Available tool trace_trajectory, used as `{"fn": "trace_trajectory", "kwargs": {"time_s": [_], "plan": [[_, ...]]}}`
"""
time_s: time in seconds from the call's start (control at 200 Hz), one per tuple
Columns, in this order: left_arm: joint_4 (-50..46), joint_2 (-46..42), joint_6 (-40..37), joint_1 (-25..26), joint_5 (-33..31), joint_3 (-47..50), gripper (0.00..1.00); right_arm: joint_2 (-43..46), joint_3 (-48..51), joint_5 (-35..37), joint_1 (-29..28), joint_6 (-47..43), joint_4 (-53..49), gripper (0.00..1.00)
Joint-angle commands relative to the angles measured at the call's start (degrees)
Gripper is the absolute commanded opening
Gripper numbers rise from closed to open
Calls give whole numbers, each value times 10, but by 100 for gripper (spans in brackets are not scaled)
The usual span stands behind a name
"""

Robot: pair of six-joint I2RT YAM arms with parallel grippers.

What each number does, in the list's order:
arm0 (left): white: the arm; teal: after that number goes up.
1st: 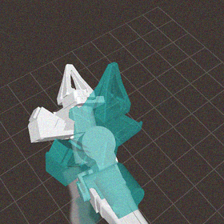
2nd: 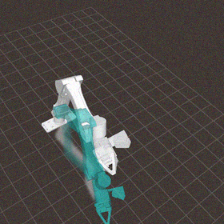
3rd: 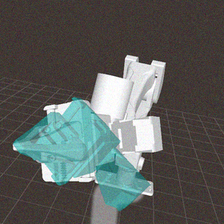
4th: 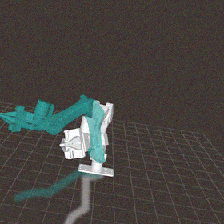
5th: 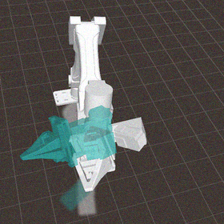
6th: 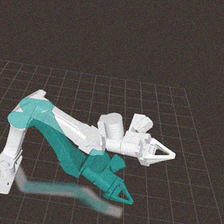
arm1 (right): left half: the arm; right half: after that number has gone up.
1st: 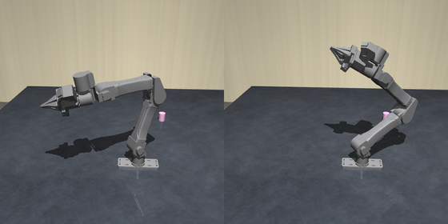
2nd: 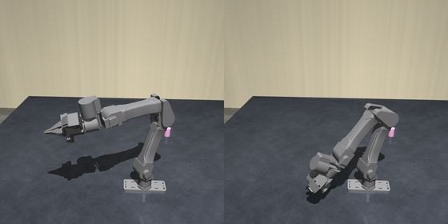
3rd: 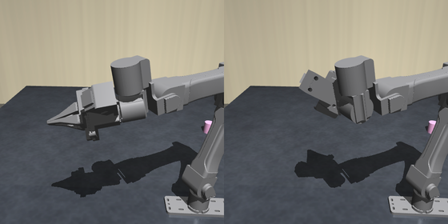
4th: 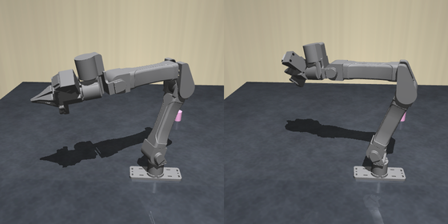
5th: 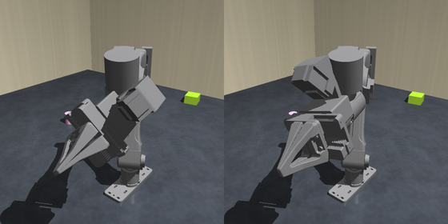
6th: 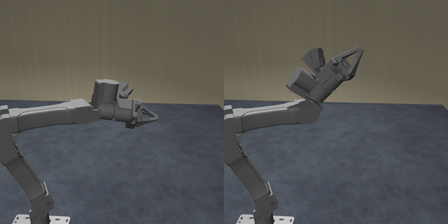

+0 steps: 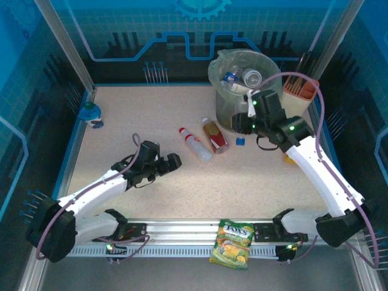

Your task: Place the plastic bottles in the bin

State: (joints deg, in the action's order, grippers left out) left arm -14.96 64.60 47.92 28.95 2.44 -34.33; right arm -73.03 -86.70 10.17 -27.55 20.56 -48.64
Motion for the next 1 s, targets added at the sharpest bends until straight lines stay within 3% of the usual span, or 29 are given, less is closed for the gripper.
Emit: {"fn": "trace_trajectory", "kwargs": {"time_s": [0.0,0.245,0.625,0.871,0.996], "plan": [[6,5,-10,-6,11,-21,99,-49,-106,6,13,-75,-47,48],[6,-26,5,-6,13,-4,99,-220,-343,-21,71,-109,-66,47],[-16,-64,4,-6,0,-12,99,-477,-612,-41,126,-90,-107,47],[-20,-79,9,-6,-6,-6,99,-534,-629,-68,138,-62,-90,49],[-21,-81,9,-6,-4,-5,99,-555,-635,-60,138,-57,-93,60]]}}
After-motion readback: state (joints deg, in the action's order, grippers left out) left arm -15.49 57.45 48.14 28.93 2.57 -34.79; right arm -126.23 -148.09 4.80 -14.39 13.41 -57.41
